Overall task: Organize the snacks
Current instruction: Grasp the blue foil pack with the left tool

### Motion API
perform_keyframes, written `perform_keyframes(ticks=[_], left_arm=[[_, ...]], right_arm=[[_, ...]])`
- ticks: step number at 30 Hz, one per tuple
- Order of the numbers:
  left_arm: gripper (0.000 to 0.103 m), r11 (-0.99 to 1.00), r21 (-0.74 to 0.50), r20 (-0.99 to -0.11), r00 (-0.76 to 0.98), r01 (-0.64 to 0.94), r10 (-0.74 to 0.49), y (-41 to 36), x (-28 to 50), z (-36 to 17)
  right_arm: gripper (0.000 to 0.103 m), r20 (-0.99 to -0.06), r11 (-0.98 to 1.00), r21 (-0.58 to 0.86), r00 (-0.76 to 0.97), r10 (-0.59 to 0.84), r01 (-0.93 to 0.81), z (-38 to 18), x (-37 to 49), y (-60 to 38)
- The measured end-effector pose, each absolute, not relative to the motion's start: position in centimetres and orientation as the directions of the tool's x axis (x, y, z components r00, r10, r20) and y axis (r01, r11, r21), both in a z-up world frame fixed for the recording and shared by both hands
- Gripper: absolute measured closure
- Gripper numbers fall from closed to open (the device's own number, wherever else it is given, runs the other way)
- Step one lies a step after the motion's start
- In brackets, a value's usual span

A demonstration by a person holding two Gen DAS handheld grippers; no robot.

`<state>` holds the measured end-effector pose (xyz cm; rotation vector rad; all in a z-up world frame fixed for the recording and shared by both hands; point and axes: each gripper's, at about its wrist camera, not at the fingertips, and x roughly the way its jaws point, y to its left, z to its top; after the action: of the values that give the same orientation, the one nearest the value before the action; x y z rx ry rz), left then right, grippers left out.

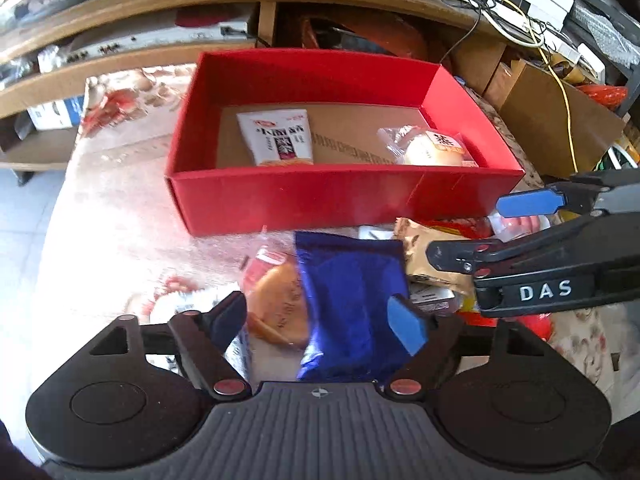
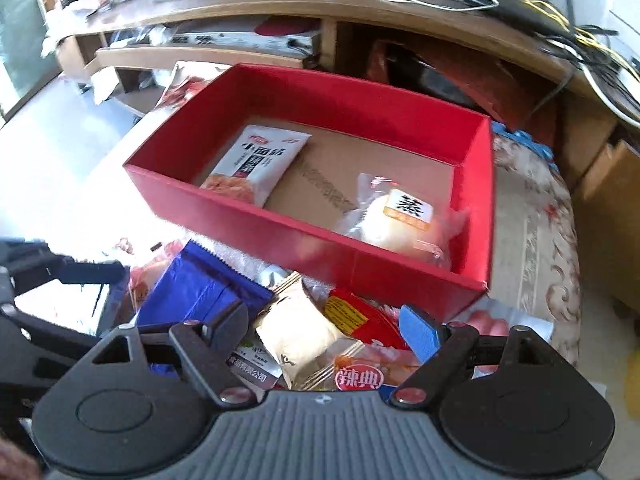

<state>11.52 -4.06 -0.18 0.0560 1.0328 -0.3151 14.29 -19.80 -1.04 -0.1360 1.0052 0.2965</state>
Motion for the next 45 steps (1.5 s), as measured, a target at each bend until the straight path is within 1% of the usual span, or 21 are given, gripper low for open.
perform_keyframes(ticks=[4, 7, 10, 13, 15, 17, 18, 20, 21, 22, 25, 31, 33, 35, 37, 39, 41, 42, 44, 45], left_arm=[[0.017, 0.953, -0.157, -0.832, 0.485, 0.259, -0.269, -1.7, 11.6, 0.7], [0.017, 0.951, -0.210, -0.827, 0.477, 0.226, -0.296, -0.3, 11.9, 0.9], [0.016, 0.945, -0.240, -0.825, 0.468, 0.220, -0.318, 0.0, 12.3, 0.8], [0.016, 0.940, -0.244, -0.828, 0.455, 0.238, -0.329, -0.4, 12.4, 0.7], [0.016, 0.940, -0.238, -0.831, 0.449, 0.245, -0.328, -0.8, 12.4, 0.5], [0.016, 0.939, -0.236, -0.833, 0.445, 0.251, -0.328, -0.9, 12.5, 0.4], [0.016, 0.939, -0.234, -0.835, 0.442, 0.253, -0.327, -1.0, 12.5, 0.3], [0.016, 0.938, -0.231, -0.842, 0.431, 0.257, -0.325, -1.4, 12.5, 0.0], [0.016, 0.938, -0.230, -0.844, 0.426, 0.260, -0.325, -1.6, 12.5, -0.1], [0.016, 0.937, -0.228, -0.847, 0.421, 0.263, -0.325, -1.9, 12.4, -0.2], [0.013, 0.938, -0.219, -0.852, 0.415, 0.270, -0.319, -2.8, 12.4, -0.4], [0.013, 0.951, -0.192, -0.871, 0.404, 0.241, -0.278, -5.0, 13.1, -1.4], [0.012, 0.956, -0.134, -0.876, 0.420, 0.262, -0.238, -6.3, 13.0, -1.6], [0.007, 0.952, -0.060, -0.881, 0.432, 0.300, -0.191, -7.8, 12.8, -2.0], [0.007, 0.946, 0.024, -0.882, 0.453, 0.322, -0.132, -8.9, 12.5, -2.6], [0.010, 0.937, 0.092, -0.876, 0.474, 0.337, -0.085, -9.5, 12.0, -2.9], [0.018, 0.931, 0.125, -0.871, 0.487, 0.343, -0.062, -9.5, 11.6, -2.8], [0.019, 0.930, 0.128, -0.870, 0.490, 0.345, -0.062, -9.3, 11.6, -2.8], [0.030, 0.931, 0.136, -0.864, 0.500, 0.339, -0.055, -8.9, 11.4, -2.5], [0.032, 0.932, 0.139, -0.862, 0.504, 0.335, -0.052, -8.8, 11.3, -2.4]], right_arm=[[0.020, -0.846, 0.935, 0.023, 0.492, 0.207, -0.353, -0.8, 14.6, -20.5], [0.020, -0.855, 0.917, 0.062, 0.453, 0.252, -0.393, -1.5, 14.9, -20.3], [0.020, -0.888, 0.896, 0.002, 0.411, 0.206, -0.445, -3.4, 15.3, -19.0], [0.022, -0.897, 0.882, -0.037, 0.404, 0.177, -0.470, -4.5, 16.1, -18.0], [0.029, -0.896, 0.881, -0.042, 0.407, 0.175, -0.471, -4.6, 16.8, -17.6], [0.045, -0.895, 0.884, 0.007, 0.391, 0.214, -0.468, -4.4, 17.1, -17.7], [0.046, -0.892, 0.888, 0.030, 0.389, 0.231, -0.459, -4.3, 17.0, -17.8], [0.052, -0.891, 0.896, 0.029, 0.395, 0.225, -0.444, -4.3, 16.6, -18.2], [0.054, -0.889, 0.902, 0.034, 0.399, 0.224, -0.431, -4.3, 16.3, -18.5], [0.058, -0.888, 0.909, 0.038, 0.402, 0.221, -0.415, -4.3, 16.0, -18.9], [0.062, -0.884, 0.929, 0.052, 0.416, 0.213, -0.365, -3.9, 15.2, -20.0], [0.062, -0.875, 0.945, 0.067, 0.435, 0.210, -0.321, -3.2, 14.2, -21.8], [0.062, -0.874, 0.952, 0.072, 0.441, 0.204, -0.297, -3.1, 14.2, -22.5], [0.062, -0.876, 0.958, 0.079, 0.439, 0.199, -0.277, -3.4, 14.5, -23.0], [0.062, -0.883, 0.958, 0.082, 0.426, 0.197, -0.274, -4.1, 14.9, -23.1], [0.062, -0.881, 0.957, 0.090, 0.426, 0.206, -0.276, -4.3, 15.1, -23.0], [0.062, -0.879, 0.958, 0.102, 0.426, 0.214, -0.269, -4.5, 15.6, -23.1], [0.060, -0.878, 0.959, 0.109, 0.427, 0.216, -0.260, -4.7, 15.7, -23.2], [0.052, -0.878, 0.960, 0.109, 0.428, 0.214, -0.257, -5.1, 15.8, -23.4], [0.049, -0.879, 0.959, 0.105, 0.426, 0.214, -0.265, -5.2, 15.8, -23.4]])
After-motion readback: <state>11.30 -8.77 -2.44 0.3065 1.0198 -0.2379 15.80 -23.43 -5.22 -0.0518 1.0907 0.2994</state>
